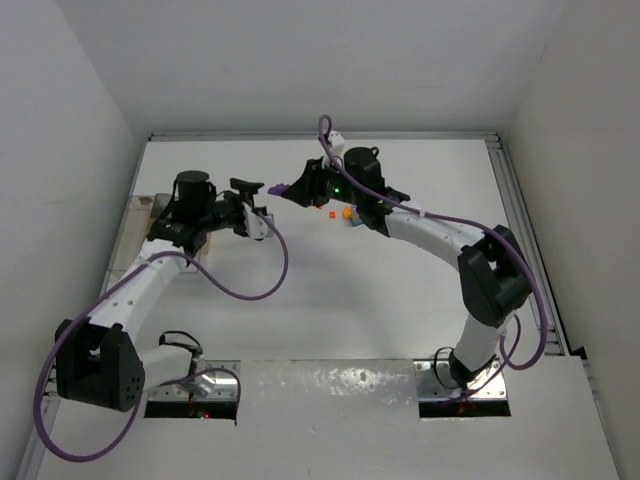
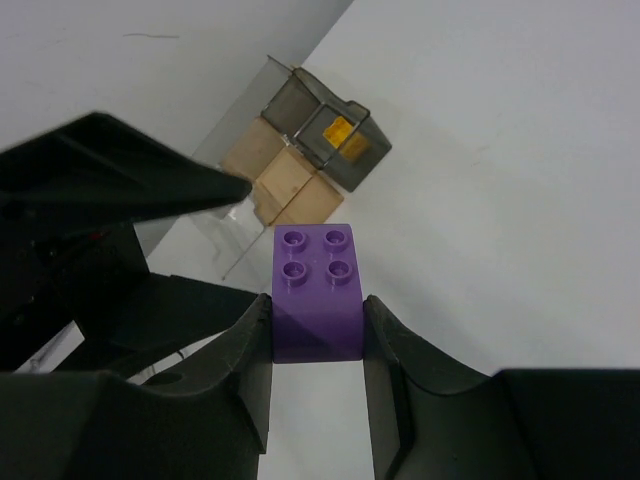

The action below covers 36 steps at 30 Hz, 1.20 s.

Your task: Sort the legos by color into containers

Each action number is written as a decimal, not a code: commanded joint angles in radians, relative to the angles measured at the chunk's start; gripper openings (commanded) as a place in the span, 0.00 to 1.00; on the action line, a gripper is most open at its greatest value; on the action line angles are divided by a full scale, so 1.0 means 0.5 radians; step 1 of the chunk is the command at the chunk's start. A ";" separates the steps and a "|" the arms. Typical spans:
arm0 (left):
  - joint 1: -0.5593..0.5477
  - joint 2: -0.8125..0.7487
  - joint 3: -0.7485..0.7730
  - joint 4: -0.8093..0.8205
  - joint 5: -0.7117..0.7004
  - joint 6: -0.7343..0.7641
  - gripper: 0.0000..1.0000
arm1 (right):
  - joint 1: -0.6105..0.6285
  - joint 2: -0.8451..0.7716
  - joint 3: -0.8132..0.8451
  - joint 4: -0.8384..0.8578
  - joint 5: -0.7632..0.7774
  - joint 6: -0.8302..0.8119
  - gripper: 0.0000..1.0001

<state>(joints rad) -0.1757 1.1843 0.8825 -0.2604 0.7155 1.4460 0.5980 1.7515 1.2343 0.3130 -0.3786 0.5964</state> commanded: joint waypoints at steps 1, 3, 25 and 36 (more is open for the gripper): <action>0.020 0.021 0.075 0.398 0.035 -0.490 0.67 | 0.059 0.022 0.130 0.104 0.067 0.188 0.00; 0.014 0.024 0.085 0.395 0.081 -0.502 0.67 | 0.077 0.022 0.121 0.147 0.049 0.194 0.00; -0.044 0.215 0.168 0.398 0.103 -0.505 0.15 | 0.182 0.047 0.133 0.190 -0.037 0.194 0.00; 0.142 0.224 0.281 0.007 -0.176 -0.668 0.00 | 0.022 -0.061 0.063 -0.131 0.315 0.047 0.77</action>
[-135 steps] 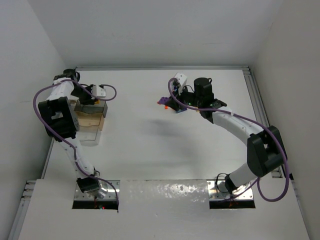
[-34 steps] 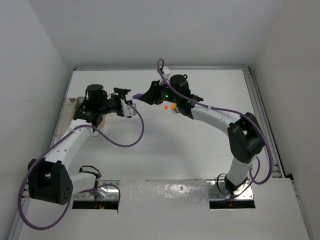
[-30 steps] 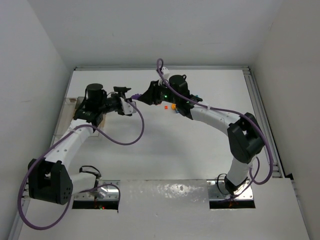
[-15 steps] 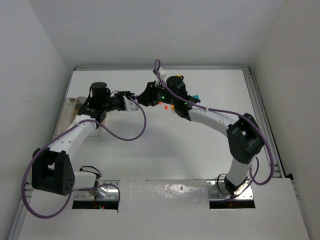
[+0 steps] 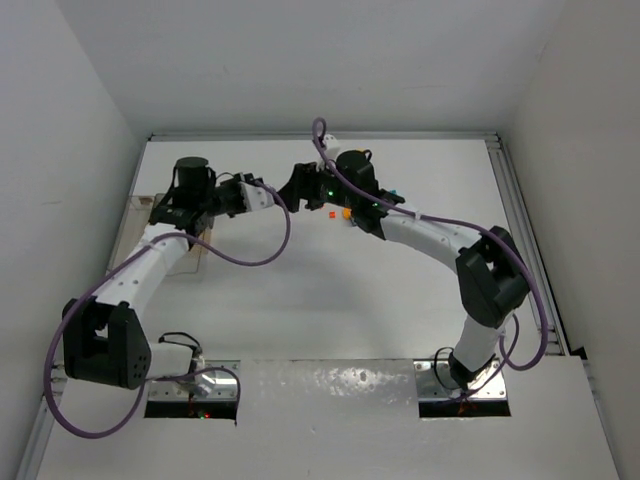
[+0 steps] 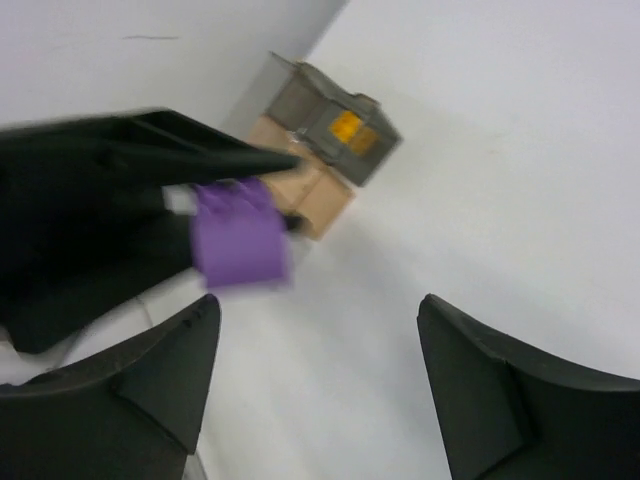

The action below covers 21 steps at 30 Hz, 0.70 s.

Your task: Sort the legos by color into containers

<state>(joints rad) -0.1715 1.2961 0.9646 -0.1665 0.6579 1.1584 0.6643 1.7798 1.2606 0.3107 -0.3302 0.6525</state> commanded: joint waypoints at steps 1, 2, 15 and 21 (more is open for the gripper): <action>0.204 0.012 0.142 -0.240 -0.037 -0.083 0.00 | -0.153 -0.136 -0.045 -0.134 0.249 -0.023 0.78; 0.342 0.028 0.163 -0.301 -0.021 -0.062 0.00 | -0.248 -0.178 -0.079 -0.131 0.267 0.008 0.79; 1.174 0.868 0.985 -1.744 -0.006 1.601 0.00 | -0.396 -0.301 -0.275 -0.250 0.234 -0.299 0.81; 1.171 1.016 0.933 -1.729 -0.220 1.883 0.00 | -0.396 -0.314 -0.297 -0.299 0.237 -0.320 0.80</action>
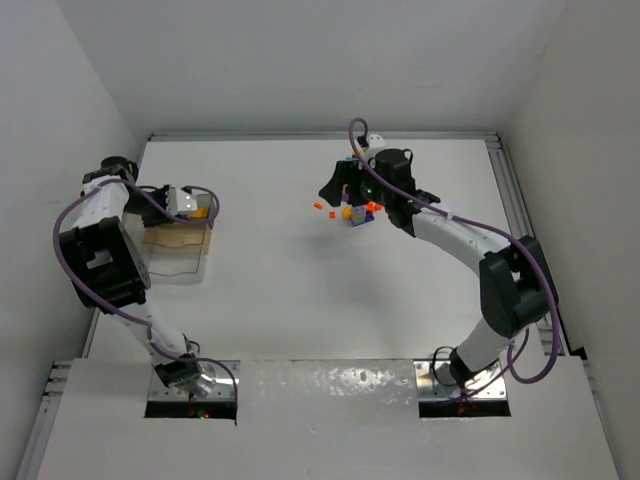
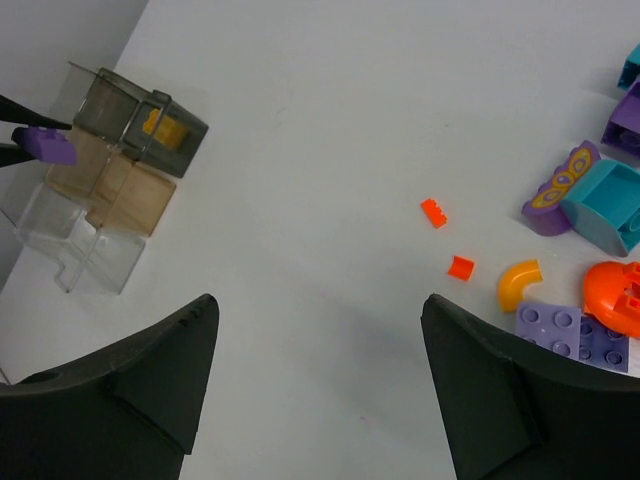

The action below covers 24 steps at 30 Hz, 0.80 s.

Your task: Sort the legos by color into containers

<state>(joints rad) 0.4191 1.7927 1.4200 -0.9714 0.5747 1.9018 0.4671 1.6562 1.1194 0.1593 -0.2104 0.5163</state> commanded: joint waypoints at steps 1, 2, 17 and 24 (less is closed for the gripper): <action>-0.013 0.047 0.028 -0.125 -0.063 0.402 0.00 | -0.002 -0.073 -0.018 0.001 -0.003 -0.048 0.80; -0.016 0.086 0.038 -0.143 -0.082 0.448 0.00 | -0.002 -0.070 -0.018 -0.003 -0.003 -0.045 0.80; -0.025 0.176 0.025 0.041 -0.054 0.307 0.51 | 0.001 -0.069 0.007 -0.045 -0.021 -0.032 0.79; -0.022 0.133 0.065 -0.027 -0.048 0.381 0.56 | 0.001 -0.066 0.059 -0.137 0.016 -0.112 0.79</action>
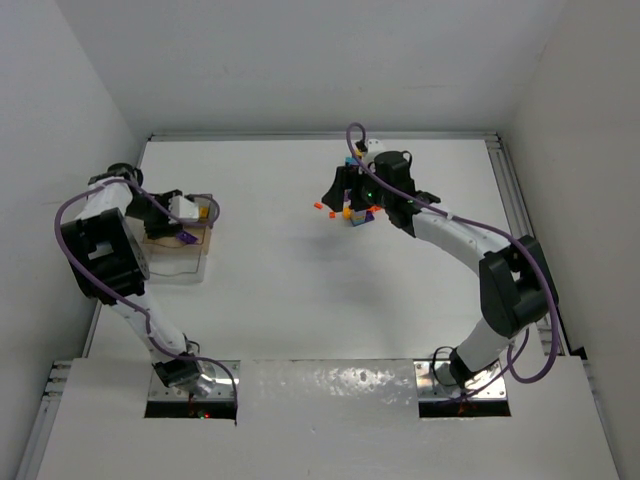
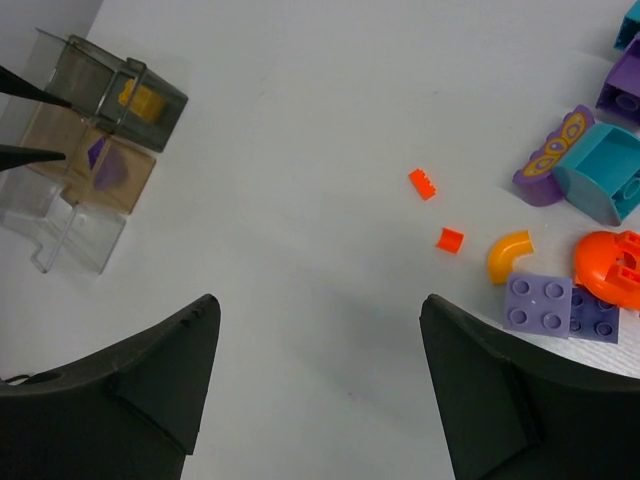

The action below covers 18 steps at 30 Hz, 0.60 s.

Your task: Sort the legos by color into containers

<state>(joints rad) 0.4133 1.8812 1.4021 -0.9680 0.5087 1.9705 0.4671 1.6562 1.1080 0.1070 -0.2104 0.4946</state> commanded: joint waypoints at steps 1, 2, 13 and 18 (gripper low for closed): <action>-0.011 -0.047 0.168 -0.037 0.151 0.216 0.56 | 0.001 -0.063 0.127 -0.079 0.034 -0.096 0.79; -0.011 -0.047 0.211 -0.046 0.194 0.180 0.56 | -0.002 -0.060 0.155 -0.128 0.089 -0.163 0.79; -0.689 -0.228 0.466 0.559 0.156 -1.640 0.46 | -0.097 -0.082 0.236 -0.576 0.160 -0.366 0.57; -1.234 0.105 0.668 0.409 -0.014 -1.900 0.52 | -0.173 -0.088 0.195 -0.567 0.071 -0.311 0.64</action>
<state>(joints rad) -0.0933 1.8442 1.6688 -0.7483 0.5522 1.2385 0.4023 1.6539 1.2079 -0.1707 -0.1417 0.3336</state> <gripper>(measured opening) 0.511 0.625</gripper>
